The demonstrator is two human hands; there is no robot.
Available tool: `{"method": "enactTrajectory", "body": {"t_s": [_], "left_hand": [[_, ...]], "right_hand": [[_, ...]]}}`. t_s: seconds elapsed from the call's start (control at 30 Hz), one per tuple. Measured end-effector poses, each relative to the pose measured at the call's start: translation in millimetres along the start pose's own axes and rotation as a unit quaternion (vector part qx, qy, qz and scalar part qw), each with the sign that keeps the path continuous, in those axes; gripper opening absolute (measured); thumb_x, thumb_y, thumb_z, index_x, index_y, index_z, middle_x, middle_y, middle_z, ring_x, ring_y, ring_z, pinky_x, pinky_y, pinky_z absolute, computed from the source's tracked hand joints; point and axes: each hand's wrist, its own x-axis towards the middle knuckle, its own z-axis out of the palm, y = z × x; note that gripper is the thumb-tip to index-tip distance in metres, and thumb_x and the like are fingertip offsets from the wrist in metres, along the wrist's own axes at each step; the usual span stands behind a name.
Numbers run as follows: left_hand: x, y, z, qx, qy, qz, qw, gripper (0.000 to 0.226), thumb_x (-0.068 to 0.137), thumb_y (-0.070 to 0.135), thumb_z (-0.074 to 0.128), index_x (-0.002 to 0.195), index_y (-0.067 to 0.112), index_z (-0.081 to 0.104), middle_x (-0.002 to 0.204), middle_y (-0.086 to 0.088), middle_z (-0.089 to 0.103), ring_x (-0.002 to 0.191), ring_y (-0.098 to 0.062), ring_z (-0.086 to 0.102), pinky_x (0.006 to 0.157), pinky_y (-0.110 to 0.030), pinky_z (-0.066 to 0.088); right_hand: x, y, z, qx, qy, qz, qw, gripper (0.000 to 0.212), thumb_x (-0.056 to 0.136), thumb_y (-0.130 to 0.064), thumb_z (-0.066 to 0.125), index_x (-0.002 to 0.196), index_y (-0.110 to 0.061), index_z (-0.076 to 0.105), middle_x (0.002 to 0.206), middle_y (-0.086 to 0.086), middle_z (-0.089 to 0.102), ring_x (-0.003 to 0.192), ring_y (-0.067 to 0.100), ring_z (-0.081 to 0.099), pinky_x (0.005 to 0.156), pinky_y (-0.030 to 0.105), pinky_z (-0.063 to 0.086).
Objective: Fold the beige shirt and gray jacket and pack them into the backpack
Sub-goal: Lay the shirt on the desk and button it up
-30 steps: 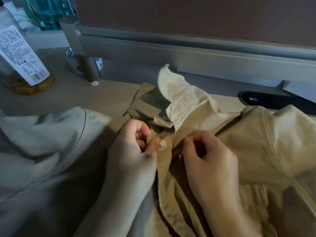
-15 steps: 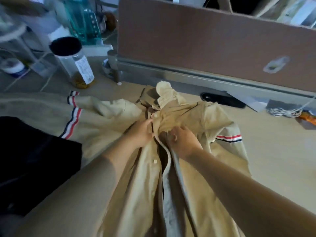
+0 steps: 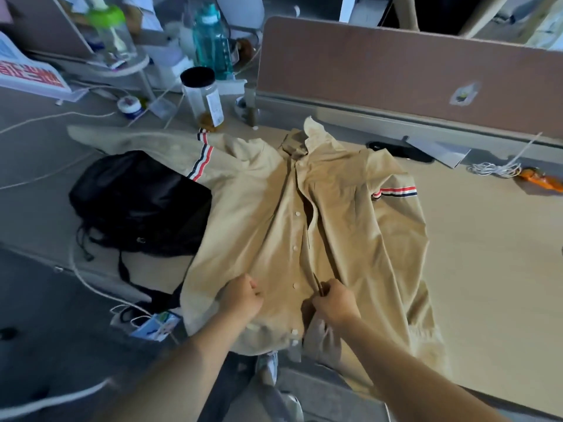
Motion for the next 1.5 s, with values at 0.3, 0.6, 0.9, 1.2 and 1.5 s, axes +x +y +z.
{"method": "enactTrajectory", "body": {"t_s": [0.3, 0.6, 0.9, 1.2, 1.5], "left_hand": [[-58.7, -15.8, 37.4, -0.174, -0.119, -0.091, 0.973, 0.023, 0.092, 0.028, 0.050, 0.080, 0.010, 0.057, 0.067, -0.002, 0.055, 0.060, -0.018, 0.052, 0.055, -0.027, 0.041], [-45.8, 3.2, 62.7, -0.650, -0.250, -0.264, 0.667, 0.039, 0.089, 0.030, 0.063, 0.116, 0.004, 0.051, 0.104, -0.020, 0.059, 0.103, -0.032, 0.058, 0.088, -0.040, 0.051], [-65.9, -14.4, 45.1, -0.395, -0.202, -0.177, 0.878, 0.038, 0.093, 0.038, 0.057, 0.085, 0.002, 0.063, 0.066, -0.008, 0.067, 0.053, -0.016, 0.060, 0.043, -0.021, 0.049], [-42.8, -1.0, 14.6, -0.059, -0.022, 0.066, 0.996, 0.020, 0.094, 0.039, 0.050, 0.084, 0.023, 0.058, 0.085, 0.006, 0.066, 0.079, -0.015, 0.063, 0.075, -0.033, 0.055], [-0.3, 38.1, 35.3, -0.008, 0.001, 0.040, 0.999, 0.029, 0.090, 0.040, 0.059, 0.102, 0.013, 0.063, 0.101, -0.005, 0.068, 0.091, -0.023, 0.064, 0.073, -0.030, 0.048]], "right_hand": [[-43.6, 29.1, 3.4, 0.004, 0.013, 0.020, 1.000, 0.007, 0.087, -0.013, 0.059, 0.092, -0.009, 0.060, 0.086, 0.006, 0.063, 0.077, 0.021, 0.060, 0.063, 0.028, 0.049], [-75.9, 68.2, 18.5, -0.025, 0.022, 0.027, 0.999, 0.014, 0.091, -0.014, 0.053, 0.103, -0.018, 0.059, 0.088, -0.005, 0.061, 0.075, 0.011, 0.056, 0.063, 0.021, 0.043], [-91.9, 63.2, 22.0, -0.063, 0.048, 0.053, 0.995, 0.009, 0.092, -0.025, 0.052, 0.097, -0.020, 0.056, 0.079, -0.007, 0.057, 0.067, 0.006, 0.053, 0.049, 0.017, 0.035], [-30.7, 18.6, 22.2, -0.002, 0.130, -0.017, 0.991, 0.016, 0.091, -0.031, 0.058, 0.102, -0.019, 0.059, 0.091, -0.004, 0.054, 0.082, 0.016, 0.053, 0.071, 0.025, 0.039], [-21.9, 13.9, 20.9, 0.279, 0.045, -0.022, 0.959, 0.028, 0.092, -0.037, 0.057, 0.085, -0.012, 0.068, 0.081, 0.014, 0.069, 0.071, 0.022, 0.061, 0.068, 0.041, 0.054]]}}
